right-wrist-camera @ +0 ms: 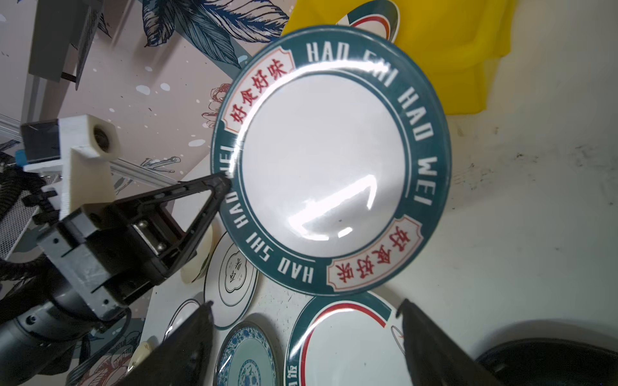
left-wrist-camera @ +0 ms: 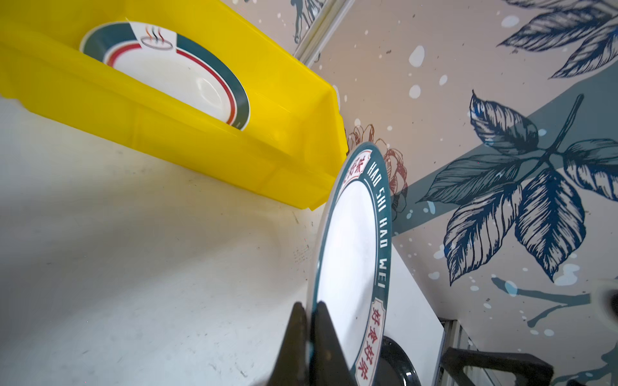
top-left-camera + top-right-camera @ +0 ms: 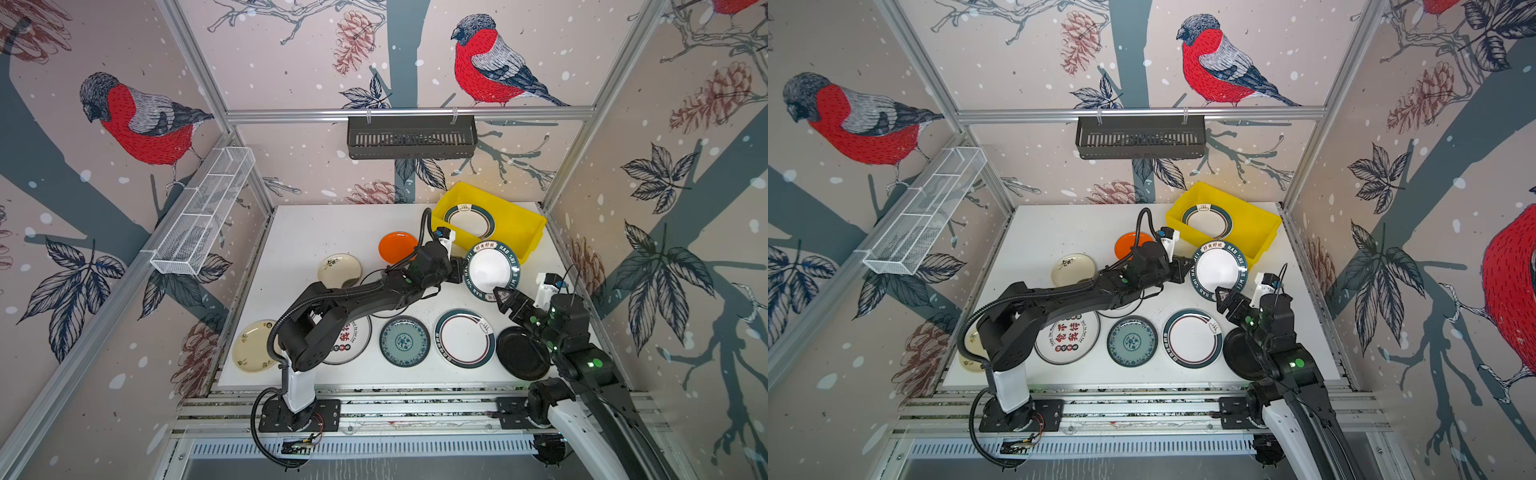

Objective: Place the plates into the plastic bin on the countertop
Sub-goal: Pick up the plate from the middle-right of the table, then place the plate in the plastic bin.

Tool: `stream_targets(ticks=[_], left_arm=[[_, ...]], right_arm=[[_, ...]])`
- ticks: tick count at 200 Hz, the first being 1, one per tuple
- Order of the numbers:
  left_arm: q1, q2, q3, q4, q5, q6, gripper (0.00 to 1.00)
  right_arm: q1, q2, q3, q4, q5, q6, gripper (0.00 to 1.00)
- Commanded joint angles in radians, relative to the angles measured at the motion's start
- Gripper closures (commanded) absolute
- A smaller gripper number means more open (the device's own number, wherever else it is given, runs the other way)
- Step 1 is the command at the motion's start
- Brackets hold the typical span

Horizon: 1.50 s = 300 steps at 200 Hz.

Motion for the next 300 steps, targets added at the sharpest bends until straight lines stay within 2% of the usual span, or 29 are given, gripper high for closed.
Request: stream_targets(ticks=[1, 31, 60, 94, 127, 140, 155, 177, 204, 262, 300], left_arm=[[0.016, -0.048, -0.027, 0.048, -0.017, 0.008, 1.00], [0.041, -0.126, -0.088, 0.034, -0.073, 0.037, 1.00], [0.071, -0.218, -0.138, 0.006, -0.095, 0.062, 1.00], [0.127, -0.309, -0.178, -0.019, -0.024, 0.047, 1.00], [0.144, -0.354, -0.203, -0.016, 0.032, 0.025, 1.00], [0.151, -0.361, -0.223, 0.021, 0.076, -0.002, 1.00], [0.162, -0.362, -0.249, 0.079, 0.130, -0.045, 1.00], [0.165, -0.362, -0.272, 0.107, 0.140, -0.069, 1.00], [0.167, -0.371, -0.312, 0.159, 0.164, -0.100, 1.00], [0.170, -0.408, -0.363, 0.182, 0.141, -0.122, 1.00], [0.170, -0.421, -0.374, 0.227, 0.180, -0.141, 1.00]], right_arm=[[-0.002, 0.031, 0.044, 0.054, -0.067, -0.021, 0.13], [0.000, 0.067, 0.126, 0.035, -0.068, -0.024, 0.14], [-0.003, 0.100, 0.136, 0.031, -0.082, -0.028, 0.16], [-0.011, 0.139, 0.117, 0.116, -0.176, -0.008, 0.26], [-0.014, 0.148, 0.084, 0.249, -0.230, 0.011, 0.36], [-0.017, 0.162, 0.066, 0.319, -0.261, 0.027, 0.41], [-0.022, 0.185, 0.049, 0.373, -0.284, 0.041, 0.43], [-0.025, 0.215, 0.046, 0.389, -0.270, 0.041, 0.48], [-0.028, 0.220, 0.050, 0.385, -0.244, 0.029, 0.48], [-0.022, 0.209, 0.069, 0.318, -0.150, -0.036, 0.51], [-0.022, 0.214, 0.066, 0.365, -0.205, -0.044, 0.50]])
